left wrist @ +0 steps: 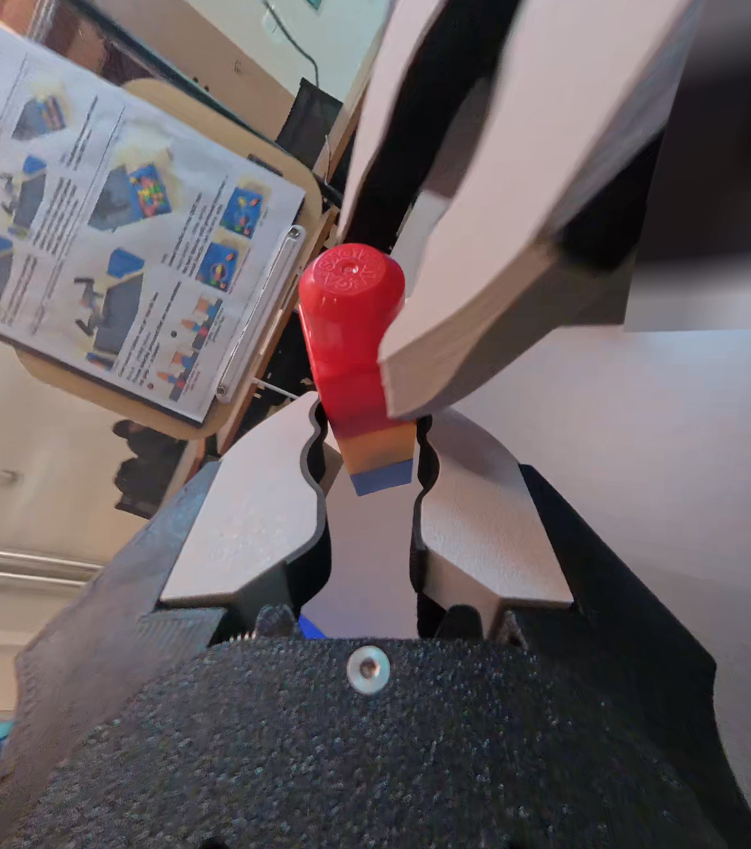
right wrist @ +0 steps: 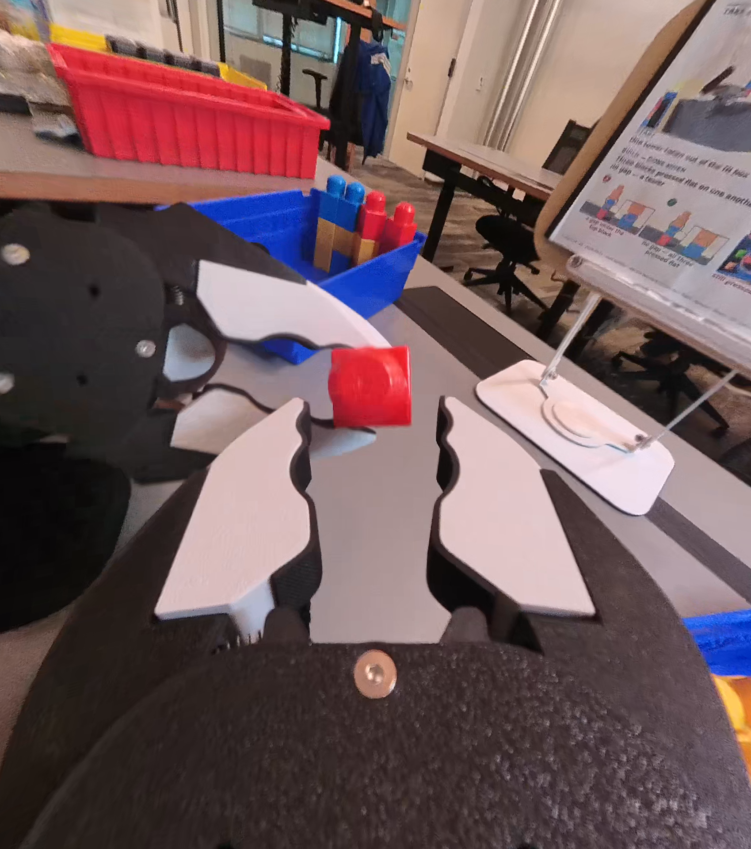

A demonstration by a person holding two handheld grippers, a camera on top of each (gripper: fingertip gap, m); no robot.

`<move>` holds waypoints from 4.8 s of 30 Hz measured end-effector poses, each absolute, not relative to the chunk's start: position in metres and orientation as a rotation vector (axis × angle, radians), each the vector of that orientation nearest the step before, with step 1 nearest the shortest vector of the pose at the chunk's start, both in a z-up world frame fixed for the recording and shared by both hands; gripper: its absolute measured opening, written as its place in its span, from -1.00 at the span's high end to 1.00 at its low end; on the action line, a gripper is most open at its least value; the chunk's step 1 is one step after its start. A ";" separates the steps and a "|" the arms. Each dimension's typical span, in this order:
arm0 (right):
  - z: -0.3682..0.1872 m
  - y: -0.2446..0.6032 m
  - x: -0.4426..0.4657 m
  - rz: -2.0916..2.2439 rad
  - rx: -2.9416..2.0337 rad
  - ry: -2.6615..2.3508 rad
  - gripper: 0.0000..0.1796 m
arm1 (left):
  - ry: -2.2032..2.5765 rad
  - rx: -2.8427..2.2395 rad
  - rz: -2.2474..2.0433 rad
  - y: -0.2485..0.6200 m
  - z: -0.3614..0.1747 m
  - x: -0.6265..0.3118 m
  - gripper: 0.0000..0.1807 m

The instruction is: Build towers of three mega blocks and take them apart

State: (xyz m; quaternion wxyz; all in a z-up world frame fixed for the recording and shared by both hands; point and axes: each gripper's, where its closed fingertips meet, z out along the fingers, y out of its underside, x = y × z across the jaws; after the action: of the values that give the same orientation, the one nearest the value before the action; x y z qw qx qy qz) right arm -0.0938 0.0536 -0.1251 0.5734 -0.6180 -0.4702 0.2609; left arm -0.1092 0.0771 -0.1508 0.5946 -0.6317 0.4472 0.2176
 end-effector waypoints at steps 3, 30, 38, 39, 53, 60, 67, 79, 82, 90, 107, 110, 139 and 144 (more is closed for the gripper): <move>-0.142 0.053 -0.093 0.582 -1.463 -1.155 0.61 | 1.102 -1.447 0.572 0.073 -0.166 -0.101 0.59; -0.154 -0.005 -0.062 1.102 -1.264 -1.542 0.61 | 1.438 -1.609 -0.496 0.002 -0.215 -0.066 0.59; -0.136 -0.001 -0.054 1.044 -1.253 -1.512 0.67 | 1.433 -1.653 -0.454 0.010 -0.222 -0.074 0.59; -0.115 0.000 -0.044 1.098 -1.215 -1.456 0.67 | 1.433 -1.665 -0.397 0.016 -0.227 -0.081 0.59; -0.165 0.265 0.138 0.093 -2.156 -0.987 0.67 | 1.173 -1.613 -0.398 0.042 -0.199 -0.100 0.59; -0.246 0.278 0.130 0.155 -2.479 -0.892 0.67 | 1.151 -1.618 -0.401 0.045 -0.200 -0.105 0.59; -0.249 0.252 0.117 0.308 -2.530 -0.915 0.66 | 1.166 -1.613 -0.395 0.043 -0.202 -0.102 0.59; -0.134 0.124 -0.007 0.796 -1.707 -1.375 0.39 | 1.209 -1.574 -0.440 0.032 -0.205 -0.087 0.59; -0.140 0.054 -0.047 0.896 -1.527 -1.591 0.40 | 1.241 -1.542 -0.469 0.023 -0.204 -0.080 0.59; -0.176 0.003 -0.097 0.868 -1.423 -1.792 0.64 | 1.254 -1.496 -0.478 0.016 -0.200 -0.076 0.59; -0.033 0.131 0.028 0.497 -1.498 -1.340 0.67 | 1.138 -1.592 -0.492 0.040 -0.199 -0.103 0.60; -0.071 0.205 0.093 0.089 -1.800 -1.280 0.67 | 1.142 -1.580 -0.466 0.039 -0.198 -0.101 0.60; -0.238 0.220 0.147 0.201 -2.551 -1.326 0.56 | 1.185 -1.594 -0.474 0.035 -0.210 -0.095 0.60; -0.182 0.207 0.102 0.315 -2.226 -1.356 0.56 | 1.187 -1.571 -0.498 0.032 -0.206 -0.091 0.60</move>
State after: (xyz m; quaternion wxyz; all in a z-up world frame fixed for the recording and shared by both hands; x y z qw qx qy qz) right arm 0.1023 0.2071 -0.1818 0.2550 -0.8198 -0.4994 0.1160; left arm -0.0913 0.0316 -0.2062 0.5273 -0.6571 0.4968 -0.2082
